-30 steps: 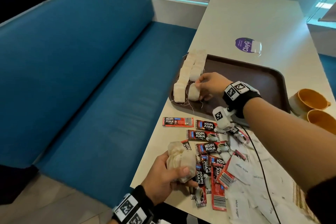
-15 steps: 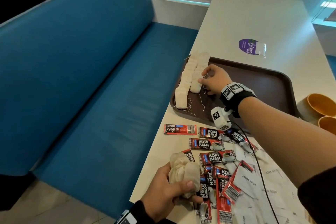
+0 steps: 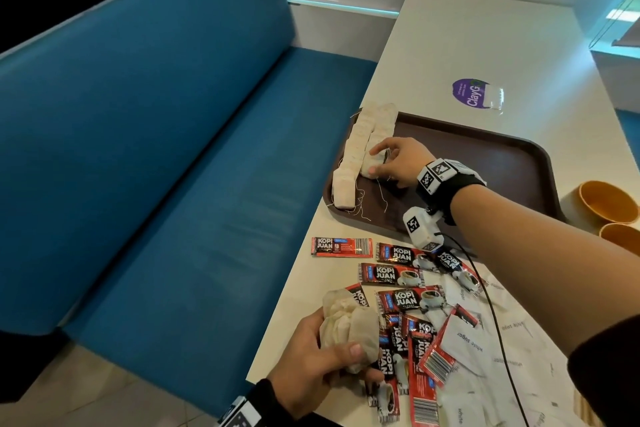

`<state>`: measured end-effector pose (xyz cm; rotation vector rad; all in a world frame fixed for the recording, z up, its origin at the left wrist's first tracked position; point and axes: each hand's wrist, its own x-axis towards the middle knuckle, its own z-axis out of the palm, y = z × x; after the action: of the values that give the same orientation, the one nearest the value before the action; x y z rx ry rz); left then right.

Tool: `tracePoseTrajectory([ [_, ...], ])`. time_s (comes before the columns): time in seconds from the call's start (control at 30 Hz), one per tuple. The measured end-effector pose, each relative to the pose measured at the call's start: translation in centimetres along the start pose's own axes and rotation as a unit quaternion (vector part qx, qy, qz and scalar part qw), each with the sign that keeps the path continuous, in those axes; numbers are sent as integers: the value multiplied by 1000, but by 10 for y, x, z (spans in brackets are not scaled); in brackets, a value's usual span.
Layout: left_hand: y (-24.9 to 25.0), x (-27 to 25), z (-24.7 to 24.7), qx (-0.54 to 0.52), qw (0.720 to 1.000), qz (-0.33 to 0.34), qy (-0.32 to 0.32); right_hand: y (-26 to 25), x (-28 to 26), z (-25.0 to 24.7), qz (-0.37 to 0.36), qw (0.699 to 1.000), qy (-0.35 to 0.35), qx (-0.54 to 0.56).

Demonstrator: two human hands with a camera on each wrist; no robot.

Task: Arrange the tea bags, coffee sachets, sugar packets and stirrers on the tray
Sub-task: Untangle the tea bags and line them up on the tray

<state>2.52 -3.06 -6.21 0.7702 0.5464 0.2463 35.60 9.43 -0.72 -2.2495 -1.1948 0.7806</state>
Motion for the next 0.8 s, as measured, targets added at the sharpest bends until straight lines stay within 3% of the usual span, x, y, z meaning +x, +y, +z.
tracePoseTrajectory([
  [0.23, -5, -1, 2, -17, 999, 27, 3, -14, -62, -18, -55, 992, 82, 75],
  [0.43, -8, 2, 5, -2, 998, 47, 44, -21, -178, -11, -59, 988, 2, 146],
  [0.53, -8, 2, 6, -5, 998, 43, 56, -14, -223, 8, -38, 987, -3, 157],
  [0.8, -4, -3, 13, -33, 996, 50, 61, 18, -275, 54, 28, 978, -73, 193],
])
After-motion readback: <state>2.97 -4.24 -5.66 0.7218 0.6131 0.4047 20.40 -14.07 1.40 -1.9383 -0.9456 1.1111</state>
